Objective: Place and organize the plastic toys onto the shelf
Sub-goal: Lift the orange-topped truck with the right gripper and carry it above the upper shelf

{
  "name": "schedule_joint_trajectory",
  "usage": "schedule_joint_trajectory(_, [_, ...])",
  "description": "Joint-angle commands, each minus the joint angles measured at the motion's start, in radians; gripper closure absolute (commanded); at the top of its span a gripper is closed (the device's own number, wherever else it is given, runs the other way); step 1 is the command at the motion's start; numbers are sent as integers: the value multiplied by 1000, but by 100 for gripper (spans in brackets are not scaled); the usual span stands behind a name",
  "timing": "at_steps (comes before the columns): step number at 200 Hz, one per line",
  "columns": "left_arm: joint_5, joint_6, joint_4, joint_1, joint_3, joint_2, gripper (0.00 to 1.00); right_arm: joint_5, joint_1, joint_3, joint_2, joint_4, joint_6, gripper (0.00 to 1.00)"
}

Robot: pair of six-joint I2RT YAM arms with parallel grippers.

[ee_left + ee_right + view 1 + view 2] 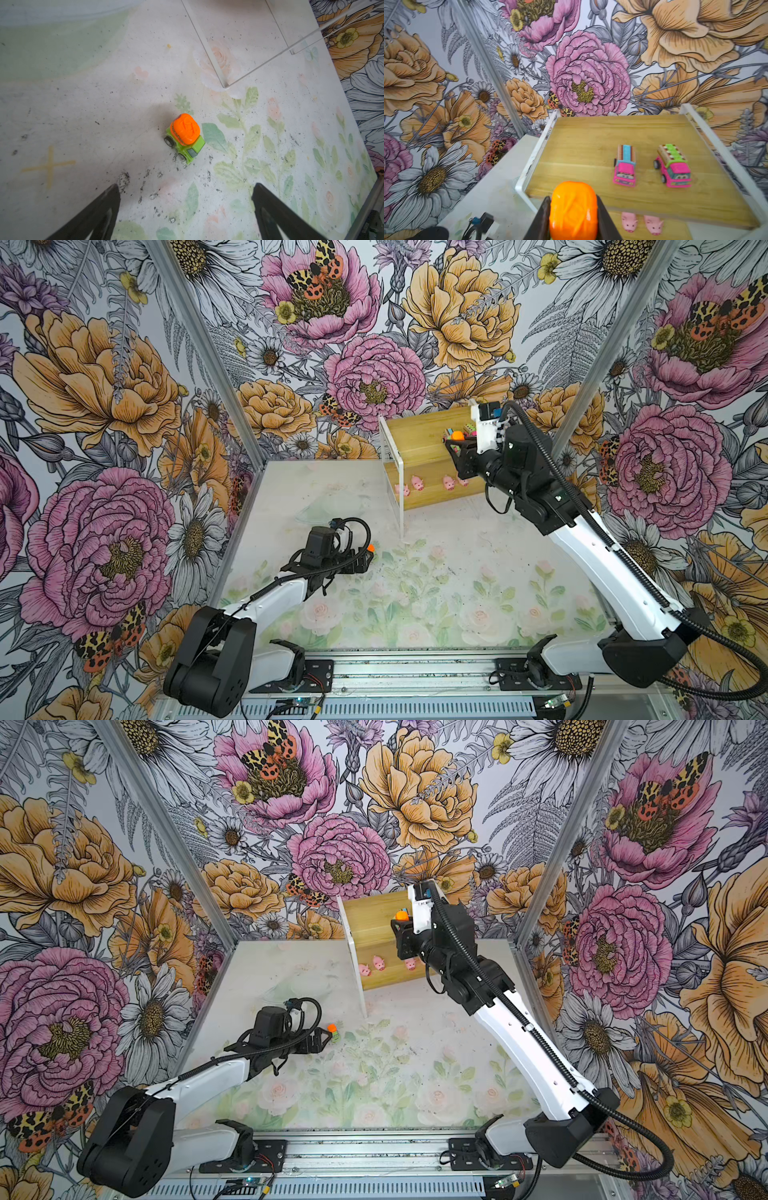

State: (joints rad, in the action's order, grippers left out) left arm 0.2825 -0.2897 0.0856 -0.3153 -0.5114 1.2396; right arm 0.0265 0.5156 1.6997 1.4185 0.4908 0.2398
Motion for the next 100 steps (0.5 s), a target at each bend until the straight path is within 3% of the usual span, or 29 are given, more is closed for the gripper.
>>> schedule_joint_trajectory(1, [11,-11,-19,12,9,-5,1,-3,-21,93,97,68,-36,78])
schedule_joint_trajectory(40, [5,-13,-16,12,13,-16,1,11,-25,234,228,100,-51,78])
schedule_joint_trajectory(100, [1,-15,-14,13,10,-10,1,5,-17,284,331,100,-13,78])
